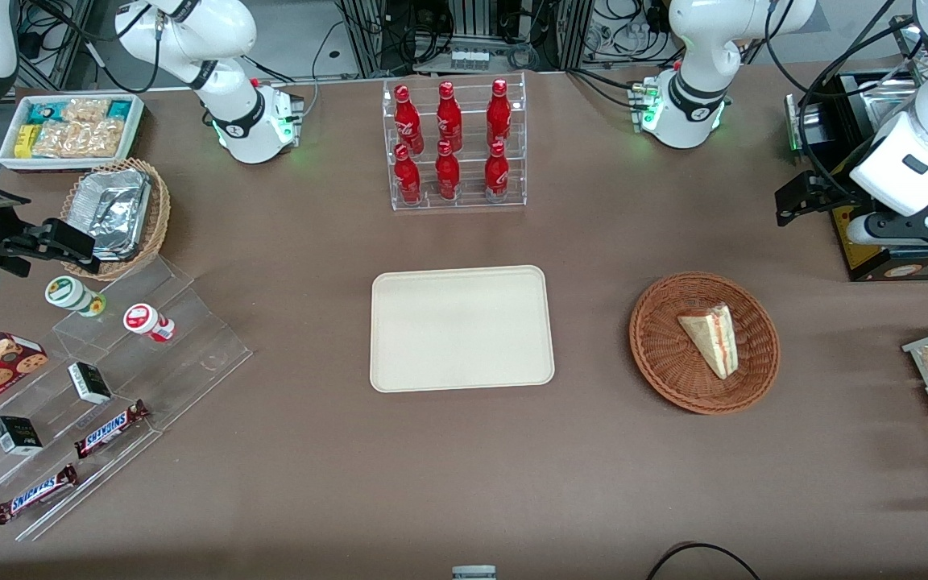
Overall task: Place sandwich from basket to tray
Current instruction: 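Move the left gripper down over the wrapped sandwich in the wicker basket, then close the left gripper on the sandwich's wrapped edge and lift it, then carry the held sandwich over to the cream tray and lower it, then open the left gripper to release the sandwich onto the tray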
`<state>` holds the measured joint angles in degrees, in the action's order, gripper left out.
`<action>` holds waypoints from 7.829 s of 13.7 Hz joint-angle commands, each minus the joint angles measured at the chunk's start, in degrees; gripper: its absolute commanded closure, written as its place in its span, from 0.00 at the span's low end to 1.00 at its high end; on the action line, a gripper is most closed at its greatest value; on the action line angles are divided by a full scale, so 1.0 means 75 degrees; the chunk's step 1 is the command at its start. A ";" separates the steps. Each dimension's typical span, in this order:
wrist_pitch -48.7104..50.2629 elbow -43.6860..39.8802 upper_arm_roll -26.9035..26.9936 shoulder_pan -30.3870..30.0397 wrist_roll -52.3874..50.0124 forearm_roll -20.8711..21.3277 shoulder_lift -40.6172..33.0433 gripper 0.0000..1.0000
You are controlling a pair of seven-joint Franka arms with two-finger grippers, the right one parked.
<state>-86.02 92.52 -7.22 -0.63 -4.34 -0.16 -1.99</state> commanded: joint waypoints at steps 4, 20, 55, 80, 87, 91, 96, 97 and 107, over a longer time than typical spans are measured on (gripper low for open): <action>-0.0307 0.0144 0.0001 -0.0033 0.0087 -0.0002 -0.0016 0.00; -0.2757 0.1047 0.0048 -0.0045 0.0064 0.0186 0.2129 0.00; -0.7199 0.4398 -0.0011 -0.0221 -0.3804 -0.0013 0.2504 0.42; -0.4164 0.0605 -0.2847 0.0514 -0.4198 0.1039 0.3967 1.00; -0.4222 -0.0780 -0.2812 0.1957 -0.5361 0.1229 0.5292 1.00; -0.4234 -0.1705 -0.2800 0.2789 -0.6461 0.1837 0.6100 1.00; -0.4000 -0.2760 -0.2473 0.3796 -0.7377 0.2330 0.6945 1.00; -0.3825 -0.2994 -0.2332 0.4007 -0.7401 0.2319 0.7073 1.00; -0.3589 -0.3336 -0.2237 0.4150 -0.7682 0.2295 0.7379 1.00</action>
<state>-114.02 69.93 -24.41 29.47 -60.04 15.99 51.84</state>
